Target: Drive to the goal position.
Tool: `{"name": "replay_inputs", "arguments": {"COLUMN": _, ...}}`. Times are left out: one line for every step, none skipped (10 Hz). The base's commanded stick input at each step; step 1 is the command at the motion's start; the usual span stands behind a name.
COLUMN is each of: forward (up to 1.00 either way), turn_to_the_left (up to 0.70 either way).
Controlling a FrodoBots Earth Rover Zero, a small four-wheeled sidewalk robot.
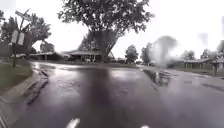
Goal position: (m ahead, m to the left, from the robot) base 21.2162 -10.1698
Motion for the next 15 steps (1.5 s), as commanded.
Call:
{"name": "replay_inputs", "arguments": {"forward": 0.5, "turn_to_the_left": 0.0}}
{"name": "replay_inputs", "arguments": {"forward": 0.5, "turn_to_the_left": 0.0}}
{"name": "replay_inputs", "arguments": {"forward": 0.5, "turn_to_the_left": 0.0}}
{"name": "replay_inputs", "arguments": {"forward": 0.5, "turn_to_the_left": 0.0}}
{"name": "replay_inputs", "arguments": {"forward": 0.5, "turn_to_the_left": 0.0}}
{"name": "replay_inputs", "arguments": {"forward": 0.5, "turn_to_the_left": 0.0}}
{"name": "replay_inputs", "arguments": {"forward": 0.5, "turn_to_the_left": 0.0}}
{"name": "replay_inputs", "arguments": {"forward": 0.5, "turn_to_the_left": 0.0}}
{"name": "replay_inputs", "arguments": {"forward": 0.5, "turn_to_the_left": 0.0}}
{"name": "replay_inputs", "arguments": {"forward": 0.5, "turn_to_the_left": 0.0}}
{"name": "replay_inputs", "arguments": {"forward": 0.5, "turn_to_the_left": 0.0}}
{"name": "replay_inputs", "arguments": {"forward": 0.5, "turn_to_the_left": 0.0}}
{"name": "replay_inputs", "arguments": {"forward": 0.5, "turn_to_the_left": 0.0}}
{"name": "replay_inputs", "arguments": {"forward": 0.5, "turn_to_the_left": 0.0}}
{"name": "replay_inputs", "arguments": {"forward": 0.5, "turn_to_the_left": 0.0}}
